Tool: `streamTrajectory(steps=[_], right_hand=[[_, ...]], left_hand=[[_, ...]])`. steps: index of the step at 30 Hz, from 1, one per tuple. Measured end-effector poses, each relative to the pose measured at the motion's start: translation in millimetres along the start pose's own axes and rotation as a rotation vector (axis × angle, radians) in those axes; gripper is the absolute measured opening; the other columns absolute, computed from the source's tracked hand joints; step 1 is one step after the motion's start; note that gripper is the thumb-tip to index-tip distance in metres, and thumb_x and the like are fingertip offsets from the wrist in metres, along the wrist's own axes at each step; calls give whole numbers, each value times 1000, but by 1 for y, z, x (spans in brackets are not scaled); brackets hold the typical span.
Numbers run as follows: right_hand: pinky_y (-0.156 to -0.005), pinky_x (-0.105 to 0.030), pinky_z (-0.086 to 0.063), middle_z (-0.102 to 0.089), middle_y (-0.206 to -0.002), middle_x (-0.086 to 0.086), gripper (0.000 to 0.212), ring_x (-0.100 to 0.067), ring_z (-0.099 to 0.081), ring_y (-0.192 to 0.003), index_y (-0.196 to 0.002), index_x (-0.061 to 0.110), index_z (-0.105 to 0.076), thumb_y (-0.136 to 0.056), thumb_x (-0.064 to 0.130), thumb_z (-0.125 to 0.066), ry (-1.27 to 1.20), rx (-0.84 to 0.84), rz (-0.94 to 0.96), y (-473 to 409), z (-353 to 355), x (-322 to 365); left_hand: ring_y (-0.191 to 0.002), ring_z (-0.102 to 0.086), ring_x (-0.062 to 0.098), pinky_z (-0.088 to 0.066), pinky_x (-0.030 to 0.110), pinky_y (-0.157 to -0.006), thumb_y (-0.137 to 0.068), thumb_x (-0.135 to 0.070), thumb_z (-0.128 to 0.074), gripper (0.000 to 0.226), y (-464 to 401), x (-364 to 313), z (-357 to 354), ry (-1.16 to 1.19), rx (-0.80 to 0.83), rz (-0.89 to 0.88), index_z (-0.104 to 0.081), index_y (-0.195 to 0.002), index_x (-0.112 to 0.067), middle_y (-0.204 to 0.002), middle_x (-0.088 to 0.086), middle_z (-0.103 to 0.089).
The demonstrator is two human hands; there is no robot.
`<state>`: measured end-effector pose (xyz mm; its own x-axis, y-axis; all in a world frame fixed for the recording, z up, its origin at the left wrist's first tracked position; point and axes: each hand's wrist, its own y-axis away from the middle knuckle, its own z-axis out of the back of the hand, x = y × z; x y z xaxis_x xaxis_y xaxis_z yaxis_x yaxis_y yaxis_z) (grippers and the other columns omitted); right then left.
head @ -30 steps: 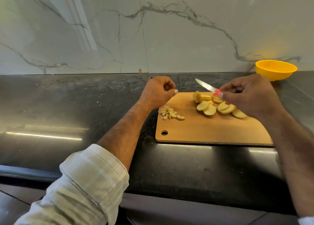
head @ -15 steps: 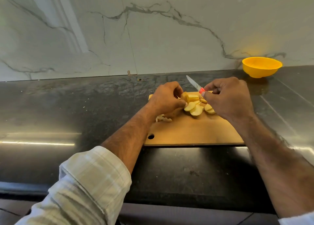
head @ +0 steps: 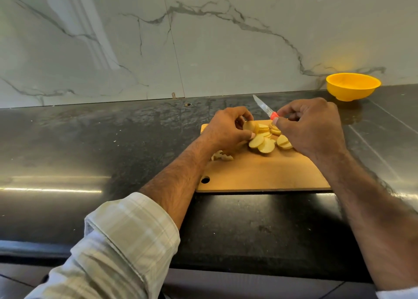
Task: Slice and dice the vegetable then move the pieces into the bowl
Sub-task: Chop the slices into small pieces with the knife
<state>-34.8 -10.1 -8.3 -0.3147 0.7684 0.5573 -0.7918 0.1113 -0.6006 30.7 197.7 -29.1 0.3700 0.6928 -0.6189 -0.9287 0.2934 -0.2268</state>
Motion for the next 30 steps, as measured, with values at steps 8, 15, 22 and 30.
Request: streamTrajectory(steps=[8, 15, 22, 30], right_hand=[[-65, -36, -63, -78, -89, 1, 26, -11, -70, -73, -104, 18, -82, -90, 41, -78, 10, -13, -14, -1, 0, -2], [-67, -38, -64, -78, -89, -1, 26, -13, -69, -74, -103, 19, -82, -90, 41, -78, 32, -1, -10, 0, -1, -1], [-66, -38, -64, -78, -89, -1, 26, -12, -69, -73, -103, 19, -82, -89, 41, -79, 50, 8, -25, -1, -2, -2], [-68, -37, -63, -77, -90, -2, 27, -14, -68, -76, -105, 18, -82, -90, 40, -78, 63, 30, -33, -1, -2, 0]], left_hand=[[-93, -66, 7, -56, 22, -77, -88, -35, -86, 41, -4, -3, -3, -7, -24, -32, -63, -120, -25, -115, -6, -66], [-92, -66, 13, -60, 27, -75, -81, -33, -89, 38, -5, -1, -2, 32, -66, -41, -61, -106, -24, -103, -5, -67], [-90, -63, 10, -50, 24, -73, -85, -33, -85, 22, -7, 2, -3, 35, -56, -48, -74, -102, -23, -99, -6, -68], [-94, -66, 11, -60, 26, -81, -81, -25, -89, 45, -11, 4, 1, 77, -125, -57, -67, -121, -21, -107, -3, -66]])
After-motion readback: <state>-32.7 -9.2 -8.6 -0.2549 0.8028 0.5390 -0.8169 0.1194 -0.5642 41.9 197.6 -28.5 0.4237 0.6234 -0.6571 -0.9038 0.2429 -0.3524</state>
